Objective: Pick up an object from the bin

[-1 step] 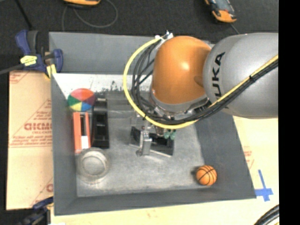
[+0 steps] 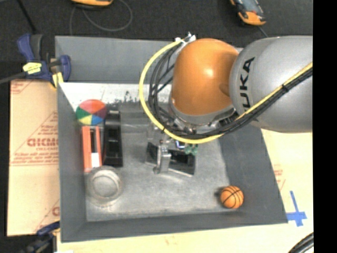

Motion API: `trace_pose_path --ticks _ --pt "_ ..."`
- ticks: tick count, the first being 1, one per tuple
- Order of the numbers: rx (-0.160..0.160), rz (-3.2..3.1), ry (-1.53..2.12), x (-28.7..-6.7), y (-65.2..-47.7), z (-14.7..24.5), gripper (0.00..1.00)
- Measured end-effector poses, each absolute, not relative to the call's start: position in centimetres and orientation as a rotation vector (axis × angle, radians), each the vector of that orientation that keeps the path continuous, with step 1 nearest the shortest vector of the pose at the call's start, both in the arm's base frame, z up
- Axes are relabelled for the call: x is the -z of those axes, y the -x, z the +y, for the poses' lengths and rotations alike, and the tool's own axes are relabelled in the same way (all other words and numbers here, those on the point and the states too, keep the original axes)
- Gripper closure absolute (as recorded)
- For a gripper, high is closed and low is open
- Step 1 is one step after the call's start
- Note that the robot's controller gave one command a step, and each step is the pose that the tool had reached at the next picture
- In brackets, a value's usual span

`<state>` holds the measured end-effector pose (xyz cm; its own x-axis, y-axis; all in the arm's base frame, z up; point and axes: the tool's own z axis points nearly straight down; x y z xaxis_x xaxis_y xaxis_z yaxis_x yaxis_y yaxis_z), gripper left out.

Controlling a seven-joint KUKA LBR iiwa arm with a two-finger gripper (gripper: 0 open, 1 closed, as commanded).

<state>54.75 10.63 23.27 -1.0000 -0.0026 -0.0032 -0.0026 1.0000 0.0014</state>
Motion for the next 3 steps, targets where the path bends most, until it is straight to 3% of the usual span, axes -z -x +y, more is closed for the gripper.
trace_pose_path --ticks 2,3 --pt "0.005 3.139 0.109 -18.8 -55.6 4.4 0.0" --pt "0.0 3.128 0.21 -15.0 -58.1 2.8 0.0"
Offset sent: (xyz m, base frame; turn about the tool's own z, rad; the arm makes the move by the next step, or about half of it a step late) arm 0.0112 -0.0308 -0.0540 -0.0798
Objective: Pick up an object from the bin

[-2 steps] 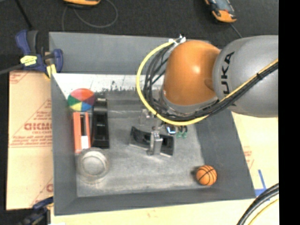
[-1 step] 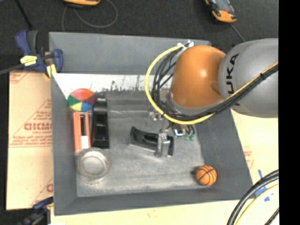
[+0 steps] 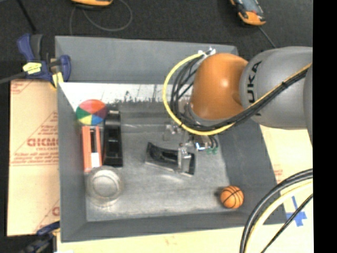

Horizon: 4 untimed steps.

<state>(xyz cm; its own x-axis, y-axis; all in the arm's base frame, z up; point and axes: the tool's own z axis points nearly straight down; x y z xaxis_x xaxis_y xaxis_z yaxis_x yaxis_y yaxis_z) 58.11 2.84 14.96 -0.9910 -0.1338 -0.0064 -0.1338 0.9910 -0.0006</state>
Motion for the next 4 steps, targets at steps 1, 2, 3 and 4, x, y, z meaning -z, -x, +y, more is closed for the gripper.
trace_pose_path --ticks 1,2,3,4 --pt "0.0 3.135 0.135 -11.6 -58.2 2.2 0.0" --pt "-0.003 3.136 -0.052 -9.0 -57.7 2.2 1.0" --pt "-0.003 3.136 -0.053 -9.0 -57.7 2.1 1.0" --pt "0.0 3.139 -0.181 -14.2 -56.2 2.2 1.0"
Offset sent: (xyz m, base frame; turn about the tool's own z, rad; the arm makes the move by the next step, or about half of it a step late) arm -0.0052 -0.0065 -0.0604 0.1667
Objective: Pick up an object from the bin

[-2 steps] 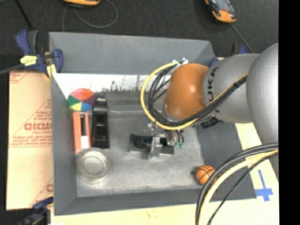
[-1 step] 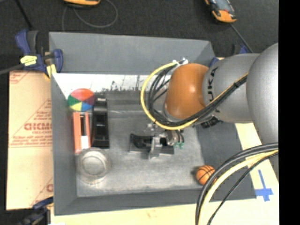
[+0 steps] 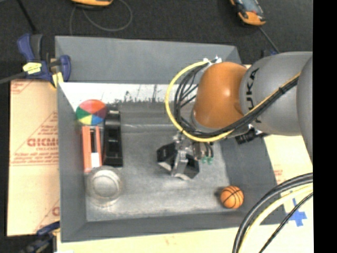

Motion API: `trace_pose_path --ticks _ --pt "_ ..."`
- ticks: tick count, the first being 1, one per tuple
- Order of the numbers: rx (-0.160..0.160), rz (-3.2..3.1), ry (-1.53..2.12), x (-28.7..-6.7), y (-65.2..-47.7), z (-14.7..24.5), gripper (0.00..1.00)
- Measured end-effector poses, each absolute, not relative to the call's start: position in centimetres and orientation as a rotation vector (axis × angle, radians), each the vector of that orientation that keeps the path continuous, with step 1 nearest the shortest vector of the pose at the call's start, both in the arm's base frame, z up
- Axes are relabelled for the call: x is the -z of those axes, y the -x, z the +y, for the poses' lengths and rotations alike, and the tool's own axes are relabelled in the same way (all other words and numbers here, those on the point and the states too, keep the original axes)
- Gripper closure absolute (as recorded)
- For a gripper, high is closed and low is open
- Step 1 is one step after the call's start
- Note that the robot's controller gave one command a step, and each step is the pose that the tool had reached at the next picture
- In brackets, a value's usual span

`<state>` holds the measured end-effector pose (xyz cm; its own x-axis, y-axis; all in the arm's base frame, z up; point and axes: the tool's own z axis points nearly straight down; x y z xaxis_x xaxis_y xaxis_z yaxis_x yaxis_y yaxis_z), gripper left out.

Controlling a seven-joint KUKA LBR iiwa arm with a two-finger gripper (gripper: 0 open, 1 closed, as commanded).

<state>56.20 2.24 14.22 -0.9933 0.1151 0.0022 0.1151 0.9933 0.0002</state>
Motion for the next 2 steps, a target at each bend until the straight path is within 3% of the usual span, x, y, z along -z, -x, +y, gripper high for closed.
trace_pose_path --ticks 1,2 --pt "0.001 -3.134 0.182 -14.2 -56.2 2.2 1.0" --pt "0.0 -3.144 0.149 -33.0 -53.8 1.1 1.0"
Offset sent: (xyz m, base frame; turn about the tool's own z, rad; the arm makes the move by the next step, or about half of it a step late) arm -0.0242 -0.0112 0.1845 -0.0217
